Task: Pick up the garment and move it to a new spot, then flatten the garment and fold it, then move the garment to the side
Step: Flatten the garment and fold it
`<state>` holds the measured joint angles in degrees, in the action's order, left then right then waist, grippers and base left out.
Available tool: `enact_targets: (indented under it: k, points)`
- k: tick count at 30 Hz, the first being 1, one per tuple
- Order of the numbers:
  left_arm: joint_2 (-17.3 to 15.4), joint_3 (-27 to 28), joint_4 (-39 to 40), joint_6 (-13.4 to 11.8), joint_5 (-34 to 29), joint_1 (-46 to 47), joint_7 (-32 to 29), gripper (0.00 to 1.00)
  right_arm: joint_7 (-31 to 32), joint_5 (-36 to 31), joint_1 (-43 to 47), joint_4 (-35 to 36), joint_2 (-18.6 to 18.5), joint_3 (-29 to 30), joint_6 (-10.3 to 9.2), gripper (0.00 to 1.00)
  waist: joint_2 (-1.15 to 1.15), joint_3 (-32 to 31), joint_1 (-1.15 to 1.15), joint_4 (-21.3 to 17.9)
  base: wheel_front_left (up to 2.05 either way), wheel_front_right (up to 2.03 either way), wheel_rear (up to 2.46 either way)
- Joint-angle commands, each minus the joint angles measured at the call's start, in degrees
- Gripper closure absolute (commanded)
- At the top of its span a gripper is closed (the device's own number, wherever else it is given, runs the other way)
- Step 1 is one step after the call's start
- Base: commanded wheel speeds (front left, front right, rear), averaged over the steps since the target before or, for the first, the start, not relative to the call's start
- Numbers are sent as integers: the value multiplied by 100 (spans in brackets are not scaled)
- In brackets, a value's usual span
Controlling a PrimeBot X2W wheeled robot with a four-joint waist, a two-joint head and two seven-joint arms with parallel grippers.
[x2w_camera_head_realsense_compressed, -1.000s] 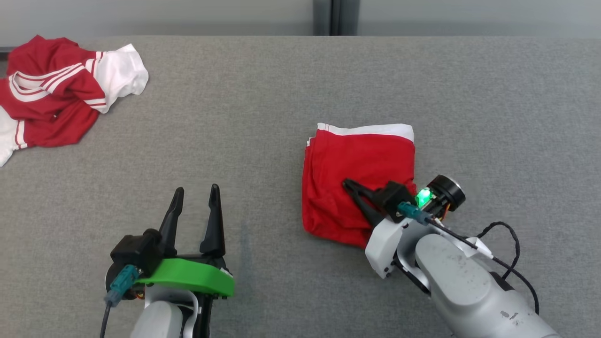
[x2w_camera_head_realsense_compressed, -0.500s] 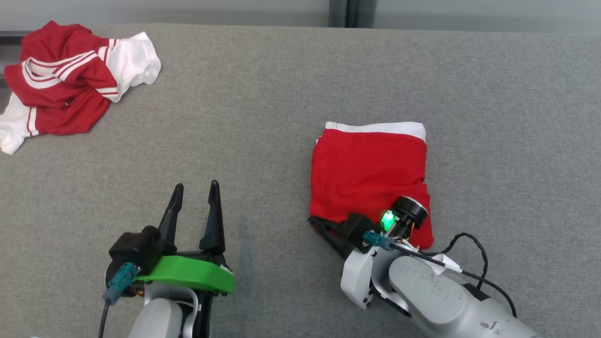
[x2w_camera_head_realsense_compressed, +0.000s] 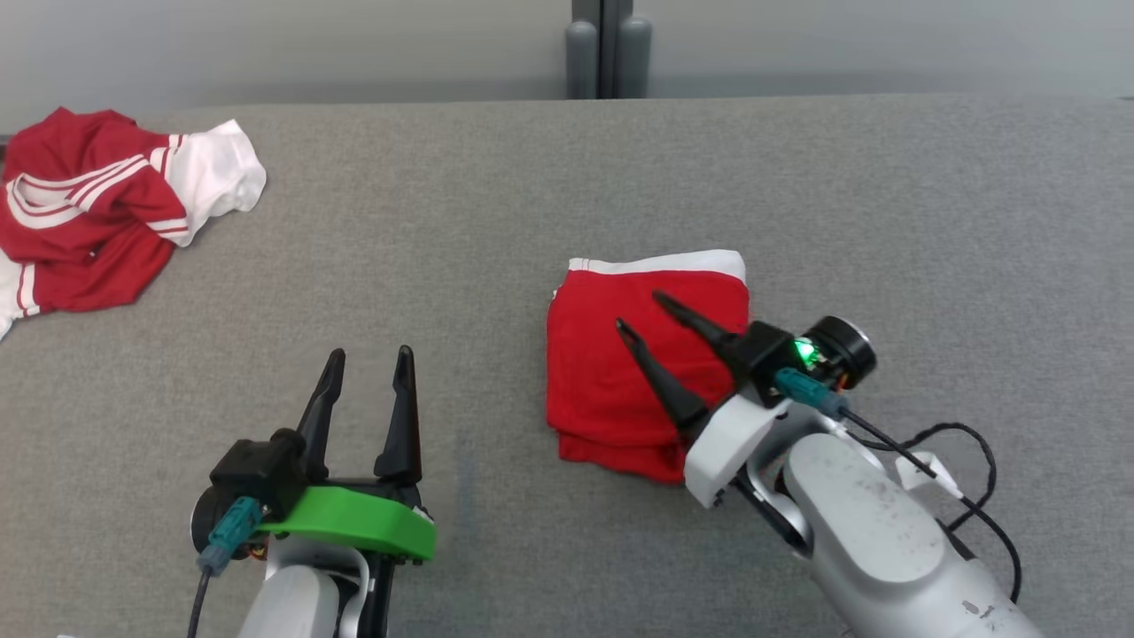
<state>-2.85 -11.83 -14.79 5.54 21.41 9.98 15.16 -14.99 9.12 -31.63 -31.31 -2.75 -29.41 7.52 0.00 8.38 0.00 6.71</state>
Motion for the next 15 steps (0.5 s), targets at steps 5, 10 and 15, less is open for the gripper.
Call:
enact_targets:
  k: [5, 10, 15]
  points:
    - [-10, 81, -69, 51, -34, -155, -3, 0, -28, -220, 591, 283, -23, 1054, -6, 0, 0, -351, 0, -398, 0, 0, 0]
    - [-11, 191, -83, 49, -22, -385, -2, 0, -28, -354, 1182, 510, -24, 1935, -6, 0, 0, -484, 0, -581, 0, 0, 0]
    - [-11, 335, -54, 3, 33, -680, -3, 0, -28, -200, 1724, 754, -23, 2557, -6, 0, 0, -611, 0, -691, 0, 0, 0]
